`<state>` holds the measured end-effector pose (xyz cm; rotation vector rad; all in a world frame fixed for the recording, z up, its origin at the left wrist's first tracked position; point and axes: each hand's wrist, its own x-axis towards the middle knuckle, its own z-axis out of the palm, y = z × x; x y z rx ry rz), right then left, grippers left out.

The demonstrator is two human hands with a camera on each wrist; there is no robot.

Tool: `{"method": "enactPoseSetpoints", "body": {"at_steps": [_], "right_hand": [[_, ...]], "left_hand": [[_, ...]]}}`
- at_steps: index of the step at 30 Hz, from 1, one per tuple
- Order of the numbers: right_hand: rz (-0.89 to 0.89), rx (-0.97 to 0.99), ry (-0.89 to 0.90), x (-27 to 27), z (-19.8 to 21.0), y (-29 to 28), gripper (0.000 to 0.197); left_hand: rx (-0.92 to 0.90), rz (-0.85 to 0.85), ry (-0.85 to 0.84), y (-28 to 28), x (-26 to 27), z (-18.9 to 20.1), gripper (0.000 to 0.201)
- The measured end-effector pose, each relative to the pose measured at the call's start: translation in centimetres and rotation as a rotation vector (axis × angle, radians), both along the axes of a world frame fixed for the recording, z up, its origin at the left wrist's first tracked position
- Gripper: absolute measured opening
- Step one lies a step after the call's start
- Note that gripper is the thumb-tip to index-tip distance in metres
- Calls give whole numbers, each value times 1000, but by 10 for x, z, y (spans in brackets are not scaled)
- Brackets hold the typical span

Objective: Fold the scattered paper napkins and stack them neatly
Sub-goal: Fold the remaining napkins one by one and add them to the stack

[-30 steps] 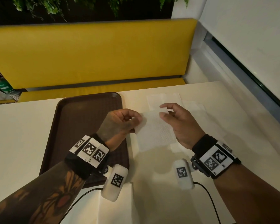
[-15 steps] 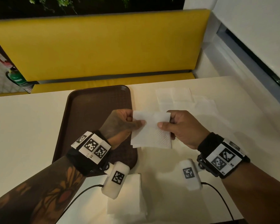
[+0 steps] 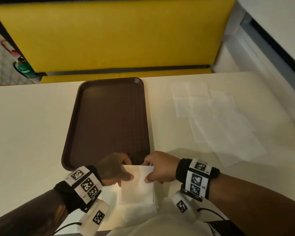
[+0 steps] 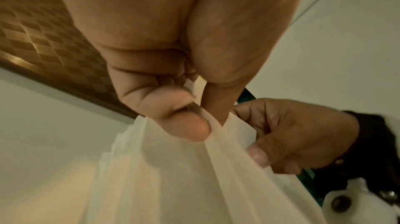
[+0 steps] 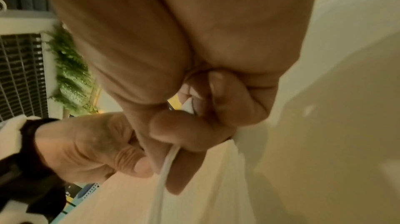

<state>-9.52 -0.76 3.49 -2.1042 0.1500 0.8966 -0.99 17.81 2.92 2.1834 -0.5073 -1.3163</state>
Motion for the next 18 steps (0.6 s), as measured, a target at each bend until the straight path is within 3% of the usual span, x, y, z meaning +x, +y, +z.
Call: {"method": "enactPoseSetpoints", "body": {"at_steps": [4,7,11,16,18], "right_hand": [[24,-140,-75,-2,-8,9,33],[129,-347,-162,-5,-8,12,40],[201,-530,-282,-11,-6,18,48],[-9,-428,-270,-10,1,-5,41],[-140,-505,-237,-4,2,-36,42]], "left_hand": [[192,-57,-212,-8,-13,-4,37],[313,-176,-415,-9,-25,-2,62],[313,-317,-691,-12,-29,3,79],[79,-247,-692,-33,-10,2,49],[-33,-185,-650,-49,2,-2,32]]}}
